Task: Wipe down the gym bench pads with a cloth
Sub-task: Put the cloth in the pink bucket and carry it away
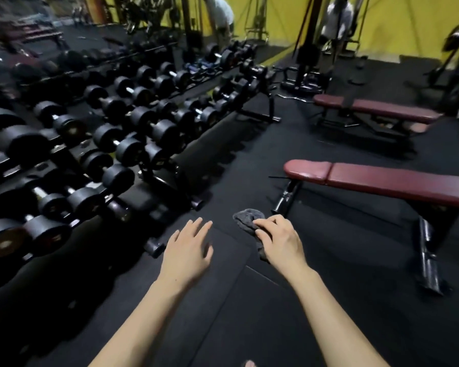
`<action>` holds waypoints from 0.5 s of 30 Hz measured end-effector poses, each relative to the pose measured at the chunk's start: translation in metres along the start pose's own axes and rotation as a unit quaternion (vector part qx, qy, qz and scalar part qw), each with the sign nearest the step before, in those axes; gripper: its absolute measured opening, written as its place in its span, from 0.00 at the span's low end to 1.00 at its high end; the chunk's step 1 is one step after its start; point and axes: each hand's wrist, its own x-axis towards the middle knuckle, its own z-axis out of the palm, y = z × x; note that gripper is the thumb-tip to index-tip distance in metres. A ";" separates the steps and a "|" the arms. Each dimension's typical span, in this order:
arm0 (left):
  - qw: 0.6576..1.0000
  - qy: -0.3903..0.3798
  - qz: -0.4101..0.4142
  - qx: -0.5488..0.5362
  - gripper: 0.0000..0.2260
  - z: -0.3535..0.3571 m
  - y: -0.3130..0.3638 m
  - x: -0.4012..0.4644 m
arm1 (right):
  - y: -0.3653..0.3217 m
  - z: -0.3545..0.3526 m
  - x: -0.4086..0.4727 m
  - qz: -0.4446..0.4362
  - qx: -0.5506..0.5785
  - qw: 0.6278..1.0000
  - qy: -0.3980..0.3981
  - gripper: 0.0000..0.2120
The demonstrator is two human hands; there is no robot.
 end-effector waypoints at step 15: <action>0.995 -0.027 0.091 0.014 0.24 0.035 0.049 0.226 | 0.094 -0.015 0.157 0.054 0.005 0.996 0.068 0.11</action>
